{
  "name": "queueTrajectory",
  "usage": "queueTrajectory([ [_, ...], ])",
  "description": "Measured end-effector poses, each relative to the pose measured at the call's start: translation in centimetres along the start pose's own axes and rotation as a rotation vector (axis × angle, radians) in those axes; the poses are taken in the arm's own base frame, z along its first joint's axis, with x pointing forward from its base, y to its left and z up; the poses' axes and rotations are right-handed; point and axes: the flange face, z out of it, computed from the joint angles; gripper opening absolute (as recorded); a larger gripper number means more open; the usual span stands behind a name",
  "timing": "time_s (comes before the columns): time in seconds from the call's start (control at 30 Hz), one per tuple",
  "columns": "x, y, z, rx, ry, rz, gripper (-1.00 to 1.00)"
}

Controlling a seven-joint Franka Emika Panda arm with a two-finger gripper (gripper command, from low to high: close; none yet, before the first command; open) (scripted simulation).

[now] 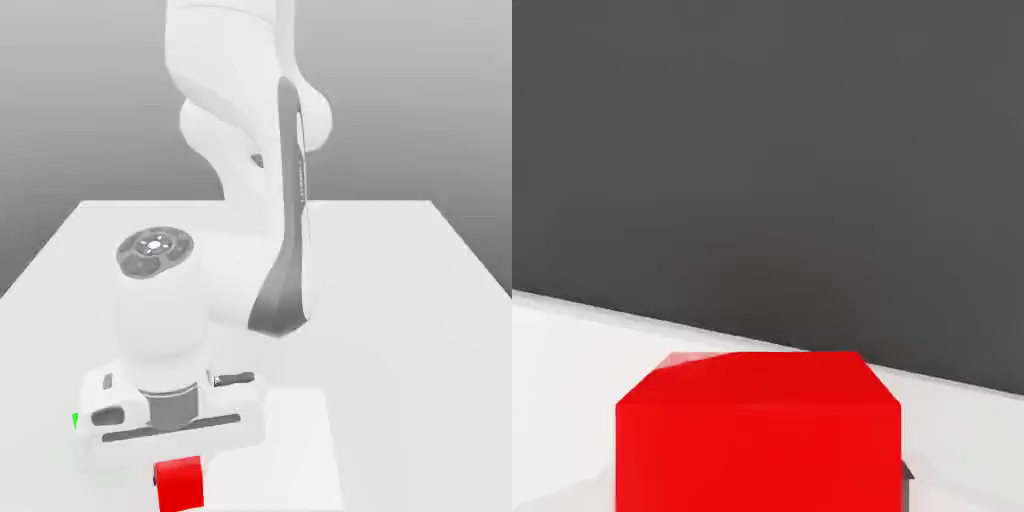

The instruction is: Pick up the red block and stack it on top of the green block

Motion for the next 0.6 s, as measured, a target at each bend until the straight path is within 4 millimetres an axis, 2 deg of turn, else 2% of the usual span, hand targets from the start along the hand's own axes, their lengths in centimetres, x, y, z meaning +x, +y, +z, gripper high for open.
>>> queueTrajectory([
  [0.1, 0.0, 0.0, -3.6, 0.000, 0.000, 0.000, -1.00],
  [0.13, 0.0, 0.6, -4.7, 0.000, 0.000, 0.007, -1.00],
  [0.23, 0.4, 7.3, -7.2, -0.003, 0.001, 0.080, -1.00],
  [0.3, 0.1, 12.7, -8.2, -0.001, 0.000, 0.149, -1.00],
  [0.33, 0.0, 13.5, -7.8, 0.000, 0.000, 0.158, -1.00],
  [0.47, -0.2, 13.9, -3.8, 0.002, -0.001, 0.157, -1.00],
  [0.5, -0.3, 14.0, -2.8, 0.001, -0.001, 0.157, 1.00],
  [0.6, -0.3, 14.0, -2.8, 0.001, -0.001, 0.157, 1.00],
])
